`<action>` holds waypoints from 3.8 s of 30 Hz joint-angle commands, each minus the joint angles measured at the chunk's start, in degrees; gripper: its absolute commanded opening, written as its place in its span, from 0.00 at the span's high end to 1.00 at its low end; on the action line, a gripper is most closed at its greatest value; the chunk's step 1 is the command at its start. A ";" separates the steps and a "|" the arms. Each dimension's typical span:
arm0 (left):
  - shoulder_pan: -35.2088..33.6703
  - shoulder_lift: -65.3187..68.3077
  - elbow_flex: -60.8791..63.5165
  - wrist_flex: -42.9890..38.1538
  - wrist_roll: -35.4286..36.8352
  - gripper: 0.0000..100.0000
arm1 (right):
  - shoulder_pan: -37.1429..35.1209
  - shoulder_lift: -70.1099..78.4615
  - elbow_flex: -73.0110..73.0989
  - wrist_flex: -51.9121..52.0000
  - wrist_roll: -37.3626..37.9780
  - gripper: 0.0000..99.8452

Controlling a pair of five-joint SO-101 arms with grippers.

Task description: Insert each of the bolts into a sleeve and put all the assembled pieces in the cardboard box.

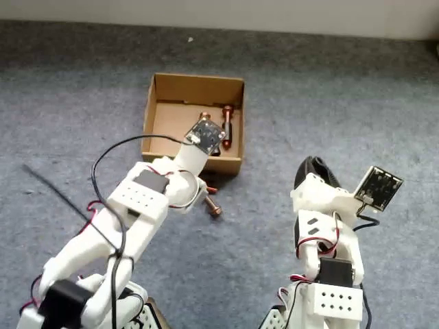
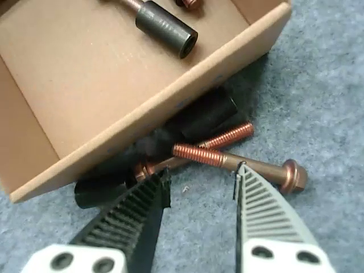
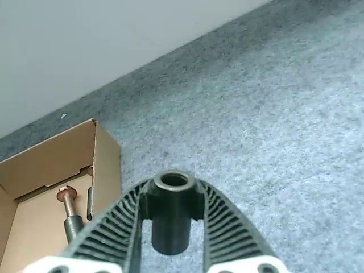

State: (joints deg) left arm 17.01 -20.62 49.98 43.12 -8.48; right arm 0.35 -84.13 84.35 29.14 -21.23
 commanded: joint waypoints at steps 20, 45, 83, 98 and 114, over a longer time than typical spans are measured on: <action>-5.58 10.77 -18.07 26.55 -11.34 0.80 | 0.40 -1.19 0.57 -1.45 -0.26 1.00; 5.14 31.08 -32.92 29.54 -52.75 0.80 | 0.40 -1.19 0.40 -1.45 -0.18 0.99; 6.11 31.52 -36.79 26.46 -47.12 0.87 | 0.40 -1.19 0.48 -1.45 -0.18 0.99; 5.58 41.80 -41.80 25.23 -47.47 0.87 | 0.40 -1.19 0.40 -1.45 -0.18 0.99; 5.49 42.42 -48.75 40.70 -47.38 0.88 | 0.40 -1.19 0.48 -1.45 -0.18 0.99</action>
State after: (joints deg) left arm 23.16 28.09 -0.40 82.33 -55.96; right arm 0.35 -84.13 85.93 29.14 -21.23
